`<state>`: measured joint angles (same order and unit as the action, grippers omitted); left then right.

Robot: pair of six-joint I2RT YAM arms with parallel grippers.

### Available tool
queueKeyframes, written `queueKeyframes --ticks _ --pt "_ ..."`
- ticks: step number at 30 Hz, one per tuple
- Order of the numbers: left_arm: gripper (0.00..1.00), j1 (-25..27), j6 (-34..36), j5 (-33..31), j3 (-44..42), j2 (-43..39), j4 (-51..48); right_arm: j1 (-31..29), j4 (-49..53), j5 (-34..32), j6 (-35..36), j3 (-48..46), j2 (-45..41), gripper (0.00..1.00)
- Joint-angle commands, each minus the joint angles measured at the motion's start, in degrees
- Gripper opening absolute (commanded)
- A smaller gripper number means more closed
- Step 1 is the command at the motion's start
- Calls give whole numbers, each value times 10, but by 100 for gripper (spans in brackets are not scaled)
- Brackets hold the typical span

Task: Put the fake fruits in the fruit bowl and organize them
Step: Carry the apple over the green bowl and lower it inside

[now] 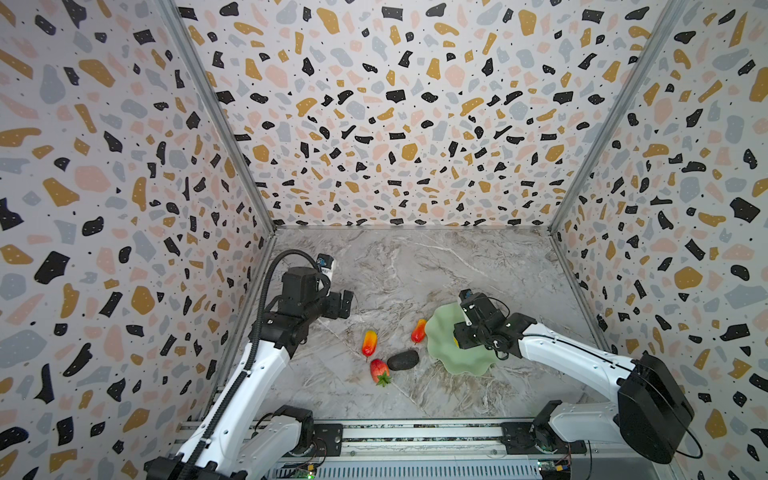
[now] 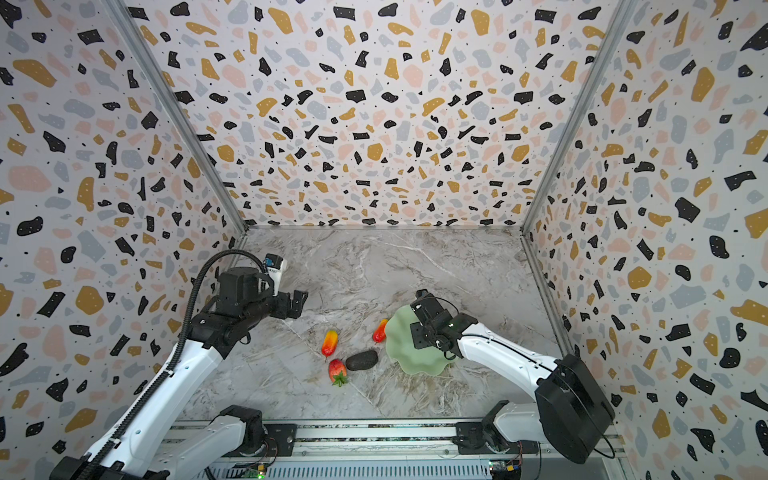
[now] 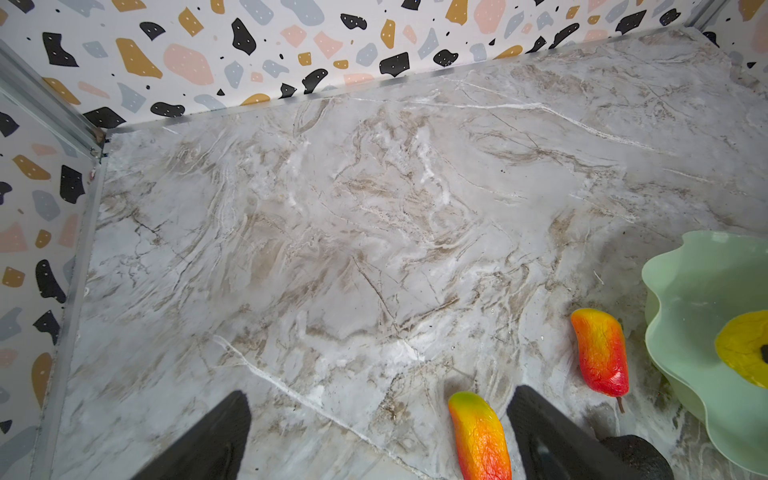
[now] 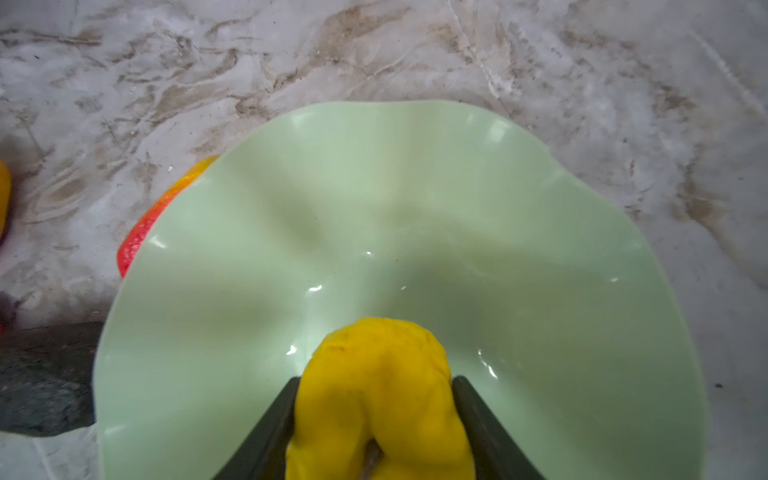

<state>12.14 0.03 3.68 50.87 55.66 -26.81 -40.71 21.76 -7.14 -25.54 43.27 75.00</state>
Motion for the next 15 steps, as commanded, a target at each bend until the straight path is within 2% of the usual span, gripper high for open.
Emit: queueKeyframes --ticks 1,15 --pt "100 3 5 -9 7 -9 6 2 -43 0 -19 -16 0 54" --pt "100 3 5 -8 6 -4 6 2 -78 -101 -40 -59 -17 55"
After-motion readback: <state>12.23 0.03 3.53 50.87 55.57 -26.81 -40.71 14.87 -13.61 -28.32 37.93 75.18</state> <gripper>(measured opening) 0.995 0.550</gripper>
